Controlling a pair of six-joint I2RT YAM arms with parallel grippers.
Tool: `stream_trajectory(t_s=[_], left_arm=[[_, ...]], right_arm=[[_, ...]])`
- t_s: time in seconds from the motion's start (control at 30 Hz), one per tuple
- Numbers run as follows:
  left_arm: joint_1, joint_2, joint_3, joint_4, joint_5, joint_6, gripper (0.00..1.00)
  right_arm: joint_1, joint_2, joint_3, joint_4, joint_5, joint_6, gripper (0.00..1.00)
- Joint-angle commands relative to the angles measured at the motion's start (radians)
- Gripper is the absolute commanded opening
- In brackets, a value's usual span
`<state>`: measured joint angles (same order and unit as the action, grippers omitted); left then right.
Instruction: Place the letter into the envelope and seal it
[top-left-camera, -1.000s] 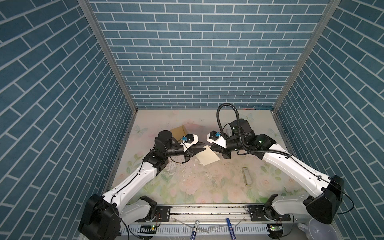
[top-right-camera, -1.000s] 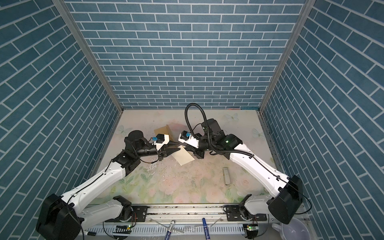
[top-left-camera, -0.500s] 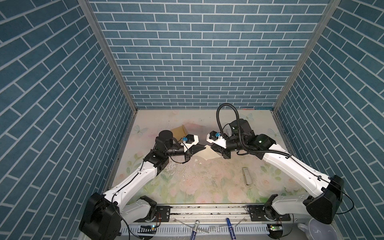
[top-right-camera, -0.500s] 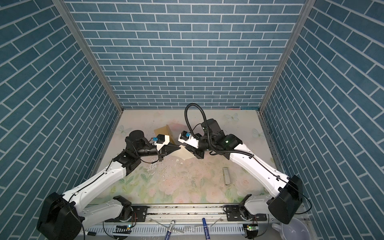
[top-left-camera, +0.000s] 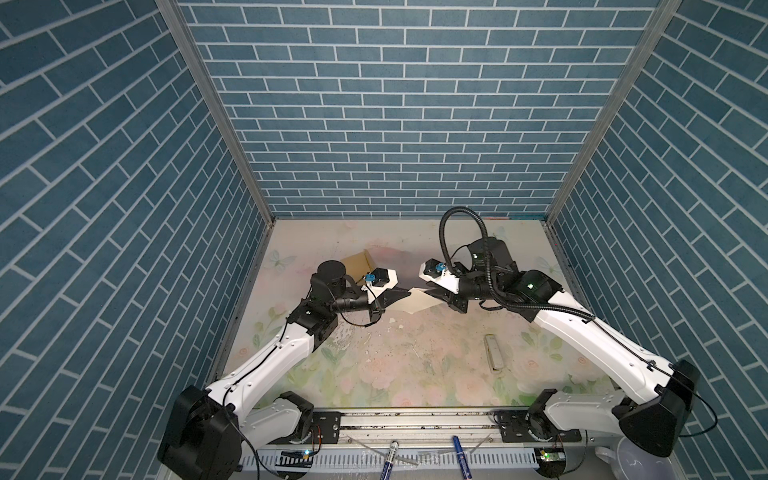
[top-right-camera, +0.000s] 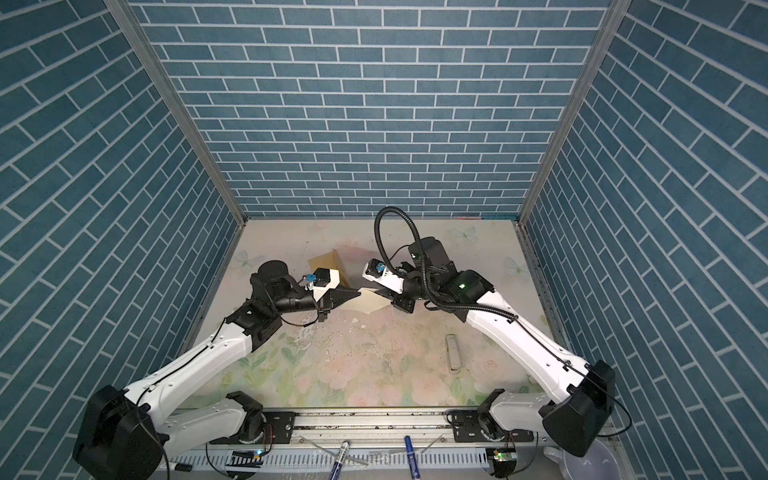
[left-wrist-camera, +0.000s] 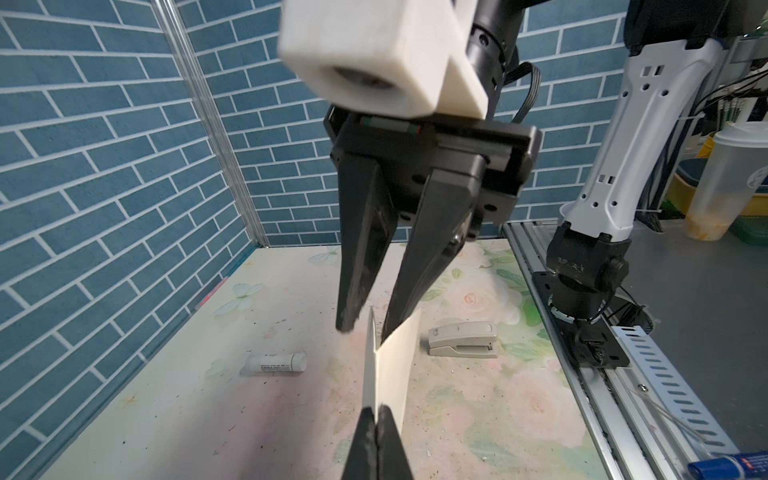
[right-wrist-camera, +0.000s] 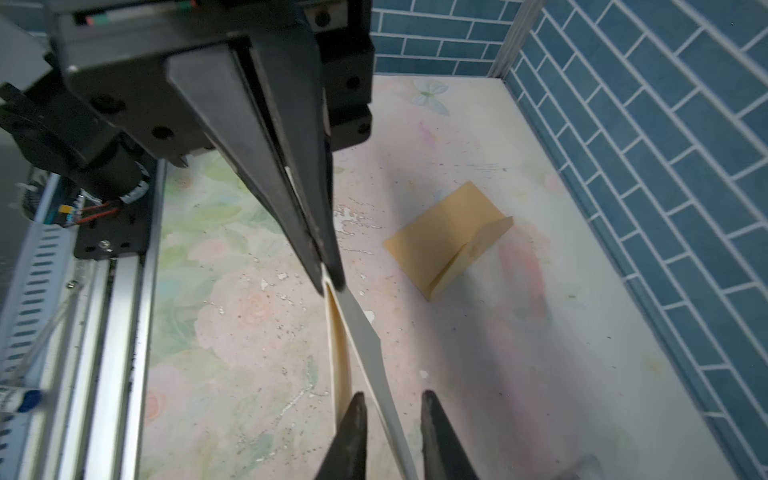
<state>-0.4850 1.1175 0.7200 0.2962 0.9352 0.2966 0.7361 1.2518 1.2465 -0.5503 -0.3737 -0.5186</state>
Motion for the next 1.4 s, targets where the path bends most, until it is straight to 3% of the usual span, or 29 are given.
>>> stream_trajectory(t_s=[0.0,0.23,0.33,0.5,1.0,1.27,1.37], left_arm=[[-0.004,-0.025,0.004,-0.021,-0.032,0.029,0.00],[-0.006,-0.006,0.010,0.006,-0.029,0.005,0.00],[-0.006,0.000,0.015,0.015,-0.024,-0.008,0.00],[-0.008,-0.001,0.014,0.014,-0.025,-0.008,0.00],[-0.010,-0.005,0.006,0.024,0.000,-0.014,0.00],[-0.010,0.000,0.006,0.024,0.000,-0.016,0.00],[-0.010,0.004,0.007,0.024,0.000,-0.017,0.00]], right_arm=[[-0.048,-0.078,-0.002,-0.052,0.046,0.001,0.37],[-0.054,-0.071,0.055,-0.011,-0.217,0.083,0.58],[-0.041,-0.015,0.092,-0.003,-0.301,0.105,0.58],[-0.006,0.038,0.110,0.028,-0.294,0.089,0.56],[0.019,0.128,0.149,0.015,-0.261,0.038,0.27],[0.019,0.132,0.146,0.010,-0.259,0.028,0.00],[0.019,0.129,0.142,0.010,-0.256,0.022,0.00]])
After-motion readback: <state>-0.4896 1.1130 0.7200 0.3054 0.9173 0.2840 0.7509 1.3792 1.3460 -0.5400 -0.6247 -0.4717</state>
